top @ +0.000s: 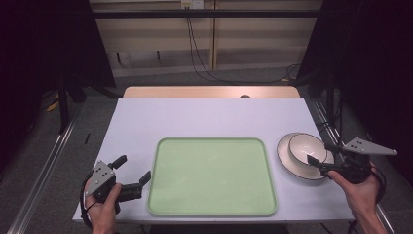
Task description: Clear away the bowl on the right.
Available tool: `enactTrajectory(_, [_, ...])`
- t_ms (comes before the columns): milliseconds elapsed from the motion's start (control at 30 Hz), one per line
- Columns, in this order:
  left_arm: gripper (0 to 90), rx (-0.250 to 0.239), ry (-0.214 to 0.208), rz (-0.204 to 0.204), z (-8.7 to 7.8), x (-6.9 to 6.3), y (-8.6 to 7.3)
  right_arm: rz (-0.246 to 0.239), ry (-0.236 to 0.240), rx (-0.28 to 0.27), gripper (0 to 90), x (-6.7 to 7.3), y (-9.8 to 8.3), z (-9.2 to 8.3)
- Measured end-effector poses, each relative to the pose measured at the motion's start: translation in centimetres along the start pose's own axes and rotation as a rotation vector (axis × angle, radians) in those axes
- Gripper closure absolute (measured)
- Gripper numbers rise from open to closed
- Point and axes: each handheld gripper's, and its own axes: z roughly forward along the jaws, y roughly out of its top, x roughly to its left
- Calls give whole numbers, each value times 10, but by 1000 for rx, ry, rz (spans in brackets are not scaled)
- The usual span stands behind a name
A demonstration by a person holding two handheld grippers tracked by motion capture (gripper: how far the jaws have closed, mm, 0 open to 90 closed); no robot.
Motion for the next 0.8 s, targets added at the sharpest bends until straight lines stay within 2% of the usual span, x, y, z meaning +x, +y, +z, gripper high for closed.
enactTrajectory(67, [14, -2, 3, 2, 0, 0, 0, -12, -8, 20, 190, -7, 3, 4])
enactTrajectory(100, [14, 2, 3, 4, 1, 0, 0, -2, 12, 39, 200, -13, 5, 9])
enactTrajectory(333, [14, 5, 7, 3, 2, 0, 0, -16, -1, 73, 237, -22, 16, 20])
enactTrajectory(500, [14, 7, -7, 8, 3, 0, 1, -20, 10, 118, 266, -30, 31, 33])
enactTrajectory(533, [14, 2, -17, -1, 4, 0, 0, -20, 10, 118, 266, -30, 31, 33])
enactTrajectory(567, [14, 5, -21, 9, 5, 0, 1, -28, 2, 142, 277, -36, 34, 41])
enactTrajectory(600, [14, 5, -21, 9, 5, 0, 1, -28, 2, 142, 277, -36, 34, 41])
enactTrajectory(633, [14, 7, -23, 6, 5, 0, 1, -23, -7, 169, 297, -40, 35, 48])
enactTrajectory(700, [14, 9, -25, 4, 4, 0, 0, -12, -14, 186, 309, -44, 35, 54])
enactTrajectory(800, [14, 8, -23, 3, 4, 0, 0, -17, -17, 204, 325, -50, 34, 59])
